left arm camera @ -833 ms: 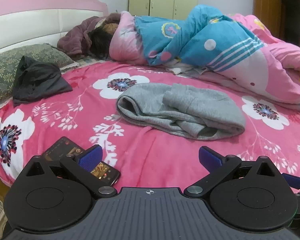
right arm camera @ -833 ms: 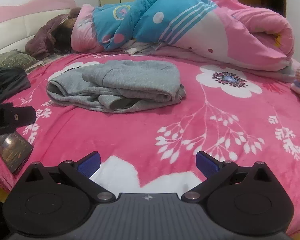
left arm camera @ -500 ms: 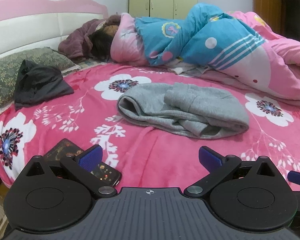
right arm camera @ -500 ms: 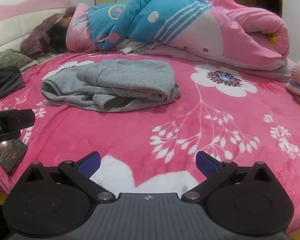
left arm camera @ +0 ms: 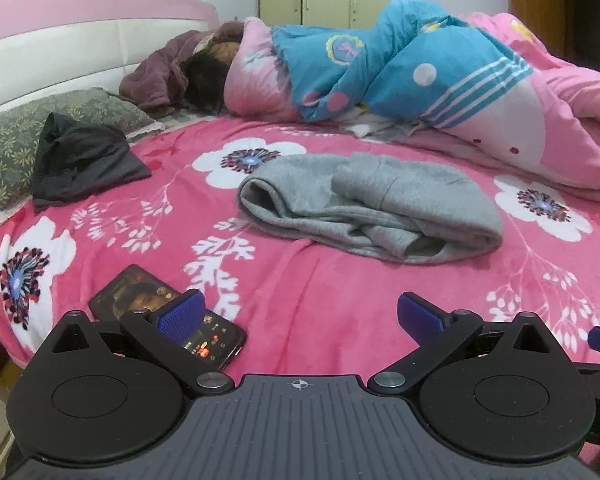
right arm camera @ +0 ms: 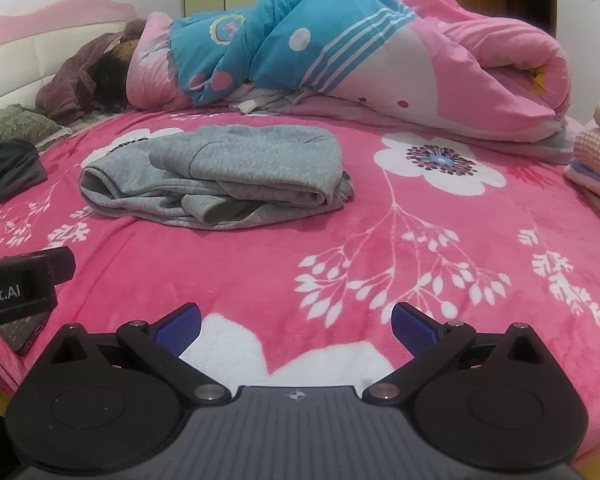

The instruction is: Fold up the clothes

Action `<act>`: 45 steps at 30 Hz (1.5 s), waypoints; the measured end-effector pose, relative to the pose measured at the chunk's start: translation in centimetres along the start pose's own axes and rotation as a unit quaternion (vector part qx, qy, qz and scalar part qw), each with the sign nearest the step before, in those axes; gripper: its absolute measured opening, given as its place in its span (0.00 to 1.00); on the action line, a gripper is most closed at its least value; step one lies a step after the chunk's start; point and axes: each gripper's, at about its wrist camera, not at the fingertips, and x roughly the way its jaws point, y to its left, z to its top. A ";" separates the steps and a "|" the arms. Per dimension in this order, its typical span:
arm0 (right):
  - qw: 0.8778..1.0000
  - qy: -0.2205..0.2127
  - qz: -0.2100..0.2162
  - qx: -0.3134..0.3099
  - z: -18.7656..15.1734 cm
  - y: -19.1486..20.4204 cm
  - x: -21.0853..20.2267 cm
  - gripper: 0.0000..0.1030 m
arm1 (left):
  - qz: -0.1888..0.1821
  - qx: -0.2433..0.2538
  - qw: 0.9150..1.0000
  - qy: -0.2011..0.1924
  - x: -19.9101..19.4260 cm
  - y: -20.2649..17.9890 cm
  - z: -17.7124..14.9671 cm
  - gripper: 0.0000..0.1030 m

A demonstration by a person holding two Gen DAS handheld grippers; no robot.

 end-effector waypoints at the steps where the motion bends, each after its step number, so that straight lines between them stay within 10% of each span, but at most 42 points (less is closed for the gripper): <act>1: 1.000 0.000 0.000 0.000 0.0 0.0 0.0 1.00 | 0.001 0.000 1.000 0.000 -0.1 0.0 0.0 1.00; 45: 1.000 -0.001 -0.002 -0.009 0.5 1.3 -0.4 1.00 | 0.006 -0.003 1.000 -0.013 -0.4 0.7 0.3 1.00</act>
